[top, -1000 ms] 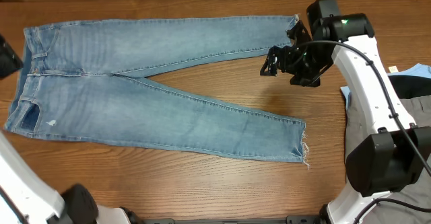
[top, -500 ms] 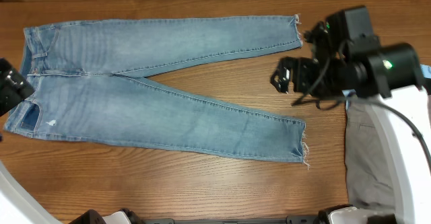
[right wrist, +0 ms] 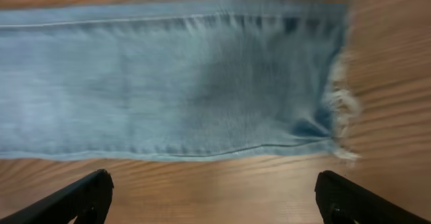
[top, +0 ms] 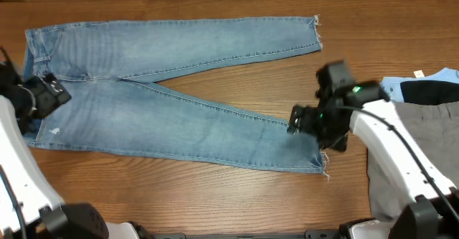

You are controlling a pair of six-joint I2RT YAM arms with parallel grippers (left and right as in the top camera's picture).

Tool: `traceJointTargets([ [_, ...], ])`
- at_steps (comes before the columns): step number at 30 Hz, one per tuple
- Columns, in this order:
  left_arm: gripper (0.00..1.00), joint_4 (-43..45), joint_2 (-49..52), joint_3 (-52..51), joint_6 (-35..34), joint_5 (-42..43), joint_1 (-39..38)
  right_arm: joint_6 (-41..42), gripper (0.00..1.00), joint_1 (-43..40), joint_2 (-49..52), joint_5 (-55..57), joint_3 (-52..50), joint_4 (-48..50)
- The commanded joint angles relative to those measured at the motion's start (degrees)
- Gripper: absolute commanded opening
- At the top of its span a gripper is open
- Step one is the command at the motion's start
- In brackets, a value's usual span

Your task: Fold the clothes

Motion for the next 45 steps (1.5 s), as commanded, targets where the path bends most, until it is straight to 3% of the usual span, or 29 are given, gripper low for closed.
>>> traceJointTargets([
  [1,1.0,2.23,0.79,-4.46,-1.2,-1.92,0.22,5.86,0.99,-1.64,-0.35,-5.29,-6.69,3.67],
  [4,1.0,5.14,1.95,-7.91,-2.51,-6.25,0.26,6.58,0.95,-3.87,-0.35,-4.85,-10.38,5.62],
  [14,1.0,9.11,4.22,-14.53,-3.89,-4.07,6.29,12.09,0.91,-11.52,-0.35,-4.5,-18.32,8.76],
  [22,1.0,11.19,4.22,-14.62,-4.0,-2.97,13.46,19.58,0.74,-12.68,-0.35,-4.74,-24.98,18.03],
  [27,1.0,11.82,4.22,-14.62,-4.2,-3.02,15.06,19.91,0.7,-14.45,-0.35,-5.55,-25.99,18.18],
  [34,1.0,12.92,4.22,-14.62,-4.57,-2.99,15.21,19.87,0.43,-15.91,-0.35,-4.37,-25.99,18.73],
  [39,1.0,12.87,4.22,-14.64,-4.55,-3.02,15.21,15.93,0.06,-16.28,-0.37,-4.48,-24.83,19.15],
  [45,1.0,12.81,4.22,-14.64,-4.55,-3.02,15.21,13.25,0.04,-16.55,-0.96,-4.2,-18.27,14.34],
])
